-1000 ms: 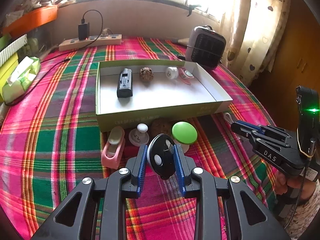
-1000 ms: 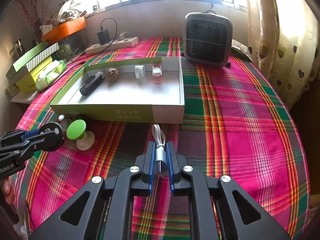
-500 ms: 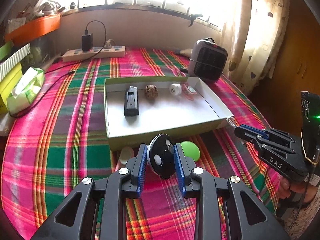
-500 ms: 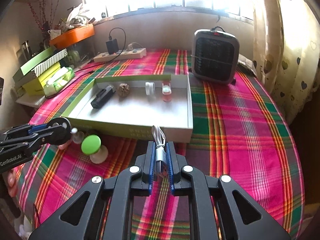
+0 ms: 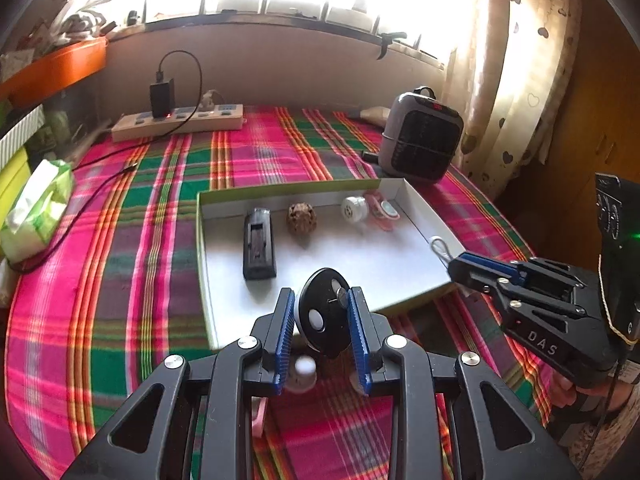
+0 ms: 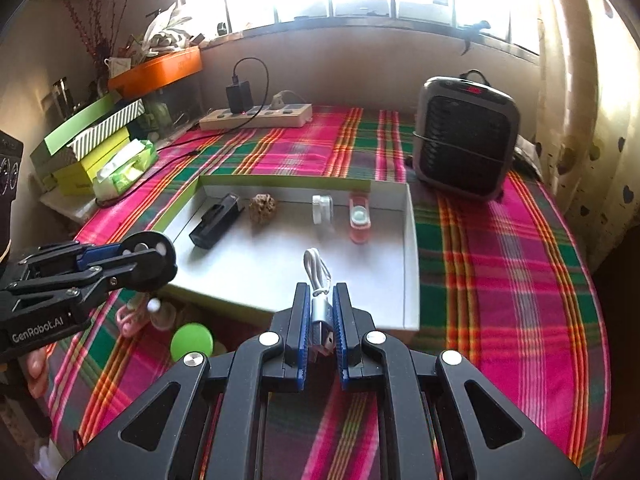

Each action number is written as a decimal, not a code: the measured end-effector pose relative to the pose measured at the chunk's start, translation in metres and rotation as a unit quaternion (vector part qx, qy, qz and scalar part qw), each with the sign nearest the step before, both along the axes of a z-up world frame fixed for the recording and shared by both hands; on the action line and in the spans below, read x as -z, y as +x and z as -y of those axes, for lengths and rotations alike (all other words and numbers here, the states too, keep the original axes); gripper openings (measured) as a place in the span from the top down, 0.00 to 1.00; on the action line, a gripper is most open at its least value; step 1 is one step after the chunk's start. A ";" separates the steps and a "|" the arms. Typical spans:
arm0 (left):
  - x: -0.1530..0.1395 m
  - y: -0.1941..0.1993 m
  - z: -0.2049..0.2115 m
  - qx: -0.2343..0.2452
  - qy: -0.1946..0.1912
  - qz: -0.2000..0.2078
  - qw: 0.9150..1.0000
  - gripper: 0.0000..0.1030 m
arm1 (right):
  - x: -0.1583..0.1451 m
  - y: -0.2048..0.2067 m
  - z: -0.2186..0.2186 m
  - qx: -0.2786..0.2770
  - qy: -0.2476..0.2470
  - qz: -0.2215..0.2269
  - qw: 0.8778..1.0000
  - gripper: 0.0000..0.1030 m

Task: Organize objects
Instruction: 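Carry the held cable and black disc over the tray, then lower both items into the tray and open both tools to release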

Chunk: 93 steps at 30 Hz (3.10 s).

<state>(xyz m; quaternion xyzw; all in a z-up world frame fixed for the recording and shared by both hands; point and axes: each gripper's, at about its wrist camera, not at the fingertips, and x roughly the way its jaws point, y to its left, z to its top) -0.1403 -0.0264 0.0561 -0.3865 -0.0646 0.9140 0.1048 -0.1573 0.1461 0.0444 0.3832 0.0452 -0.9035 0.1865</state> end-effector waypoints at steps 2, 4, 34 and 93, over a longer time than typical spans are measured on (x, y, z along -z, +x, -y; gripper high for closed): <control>0.003 -0.009 0.000 0.004 0.001 0.006 1.000 0.76 | 0.001 -0.007 0.004 -0.004 0.003 0.002 1.000 0.88; 0.005 -0.016 0.001 0.001 0.005 0.014 1.000 0.76 | 0.003 -0.016 0.007 -0.007 0.002 0.007 1.000 0.88; 0.032 -0.089 0.002 0.012 -0.014 0.067 0.998 0.76 | 0.031 -0.091 0.045 -0.055 0.012 0.065 0.996 0.88; 0.027 -0.076 0.000 0.004 -0.039 0.061 0.997 0.69 | 0.029 -0.080 0.043 -0.039 0.012 0.060 0.997 0.72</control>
